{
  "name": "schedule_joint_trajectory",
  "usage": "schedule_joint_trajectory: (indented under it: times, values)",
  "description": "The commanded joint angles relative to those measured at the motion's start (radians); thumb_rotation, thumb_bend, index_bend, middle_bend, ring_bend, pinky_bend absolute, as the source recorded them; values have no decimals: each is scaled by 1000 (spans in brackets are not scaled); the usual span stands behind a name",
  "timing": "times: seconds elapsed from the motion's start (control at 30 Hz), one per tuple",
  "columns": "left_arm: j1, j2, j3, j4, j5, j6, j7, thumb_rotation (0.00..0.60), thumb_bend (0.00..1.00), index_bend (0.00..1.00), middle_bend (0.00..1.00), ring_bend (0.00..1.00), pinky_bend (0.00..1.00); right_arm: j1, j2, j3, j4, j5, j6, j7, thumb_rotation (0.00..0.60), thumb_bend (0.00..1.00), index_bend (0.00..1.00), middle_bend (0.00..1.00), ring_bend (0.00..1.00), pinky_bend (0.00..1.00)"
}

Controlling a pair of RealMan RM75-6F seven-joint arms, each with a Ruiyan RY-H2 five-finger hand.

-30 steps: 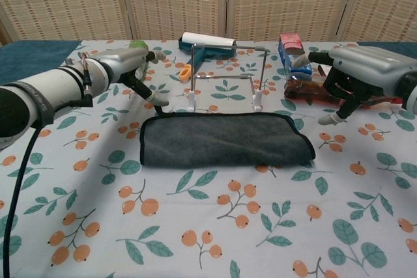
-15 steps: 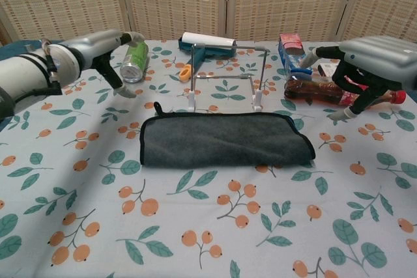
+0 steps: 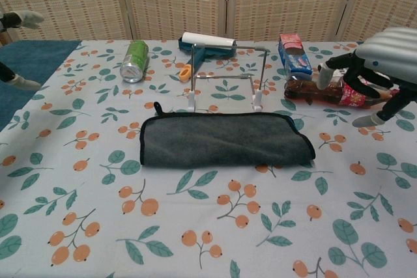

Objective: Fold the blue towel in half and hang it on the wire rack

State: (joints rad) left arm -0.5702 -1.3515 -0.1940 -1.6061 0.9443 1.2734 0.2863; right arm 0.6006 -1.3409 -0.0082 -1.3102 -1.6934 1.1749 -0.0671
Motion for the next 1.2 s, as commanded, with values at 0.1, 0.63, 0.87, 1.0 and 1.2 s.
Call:
schedule_joint_trajectory:
  times: [0.1, 0.63, 0.87, 1.0, 1.2]
  values:
    - [104, 81, 57, -55, 80, 75, -73, 600, 0, 0, 0, 0, 2, 24, -29, -21, 98, -53, 3, 37, 600, 120, 354, 767, 769, 1000]
    - [271, 182, 129, -124, 237, 179, -157, 600, 0, 0, 0, 0, 2, 112, -178, -67, 378, -137, -45, 111, 600, 80, 354, 861, 841, 1000]
    - [312, 186, 133, -132, 266, 197, -178, 600, 0, 0, 0, 0, 2, 149, -246, -81, 488, -156, -52, 144, 600, 79, 354, 861, 841, 1000]
    - [327, 188, 128, -136, 274, 197, -187, 600, 0, 0, 0, 0, 2, 165, -272, -95, 523, -165, -57, 157, 600, 78, 354, 861, 841, 1000]
    - [340, 188, 118, -136, 284, 191, -197, 600, 0, 0, 0, 0, 2, 182, -298, -108, 549, -168, -66, 160, 600, 78, 355, 861, 842, 1000]
